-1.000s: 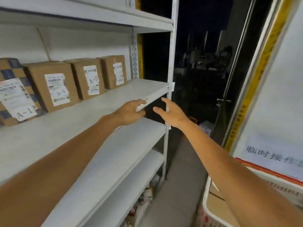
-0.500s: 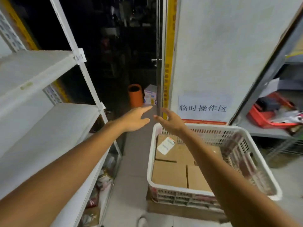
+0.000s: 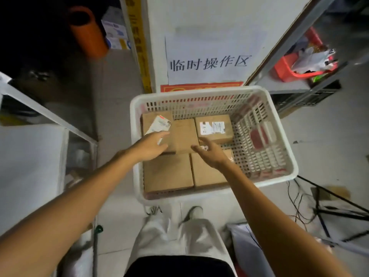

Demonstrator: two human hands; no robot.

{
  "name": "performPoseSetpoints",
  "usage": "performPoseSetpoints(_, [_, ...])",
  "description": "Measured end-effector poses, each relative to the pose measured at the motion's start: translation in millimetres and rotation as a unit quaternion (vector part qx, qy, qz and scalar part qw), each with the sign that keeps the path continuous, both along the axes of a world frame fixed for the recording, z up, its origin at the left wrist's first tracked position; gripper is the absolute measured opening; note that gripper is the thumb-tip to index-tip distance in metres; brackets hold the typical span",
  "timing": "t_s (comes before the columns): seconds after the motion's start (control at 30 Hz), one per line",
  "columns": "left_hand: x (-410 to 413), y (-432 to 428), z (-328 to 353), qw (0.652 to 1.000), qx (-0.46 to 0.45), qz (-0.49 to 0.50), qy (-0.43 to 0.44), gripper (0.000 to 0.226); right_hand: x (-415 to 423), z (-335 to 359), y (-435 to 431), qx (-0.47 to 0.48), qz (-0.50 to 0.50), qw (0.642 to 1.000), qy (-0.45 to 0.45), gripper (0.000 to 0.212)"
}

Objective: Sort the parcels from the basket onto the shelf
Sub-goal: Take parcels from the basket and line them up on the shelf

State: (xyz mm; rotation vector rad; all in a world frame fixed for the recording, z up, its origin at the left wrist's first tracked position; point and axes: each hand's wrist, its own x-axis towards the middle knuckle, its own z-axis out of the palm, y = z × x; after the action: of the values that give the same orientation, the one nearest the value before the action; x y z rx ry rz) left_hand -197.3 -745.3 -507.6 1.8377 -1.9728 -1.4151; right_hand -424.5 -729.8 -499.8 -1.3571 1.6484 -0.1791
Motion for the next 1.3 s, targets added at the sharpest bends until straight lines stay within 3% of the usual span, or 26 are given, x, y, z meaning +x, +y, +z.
performPoseSetpoints(0.17, [-29,-3,-52,0.997,0.077,0.012,0.007,0.048,-41,-36,-8,0.035,0.005,0.999,0.011,0.056])
performPoseSetpoints(0.33, [-75,1,-88,0.99,0.129,0.048,0.005,0.046,-96,-74,-21,0.034,0.024,0.995,0.086,0.055])
performPoseSetpoints(0.5, [-119,8,-117,0.99,0.107,0.083,-0.032,0.049,-144,-112,-31,0.051,0.091,0.986,0.132,0.05])
performPoseSetpoints(0.7, [-150,0,-137,0.983,0.072,0.036,-0.166,0.055,-169,-139,-32,0.153,-0.021,0.988,-0.005,0.061])
performPoseSetpoints(0.8, [-160,-3,-145,0.975,0.09,0.018,-0.201,0.055,-172,-150,-28,0.162,-0.063,0.984,-0.025,0.072])
performPoseSetpoints(0.9, [-172,-7,-151,0.965,0.107,-0.002,-0.238,0.059,-175,-161,-27,0.193,-0.098,0.976,-0.036,0.064])
performPoseSetpoints(1.07, [-171,-33,-156,0.957,0.163,-0.092,-0.224,0.073,-185,-181,-29,0.279,-0.152,0.941,-0.116,0.067])
performPoseSetpoints(1.3, [-186,-51,-162,0.946,0.192,-0.153,-0.21,0.113,-183,-195,-27,0.343,-0.169,0.911,-0.155,0.097])
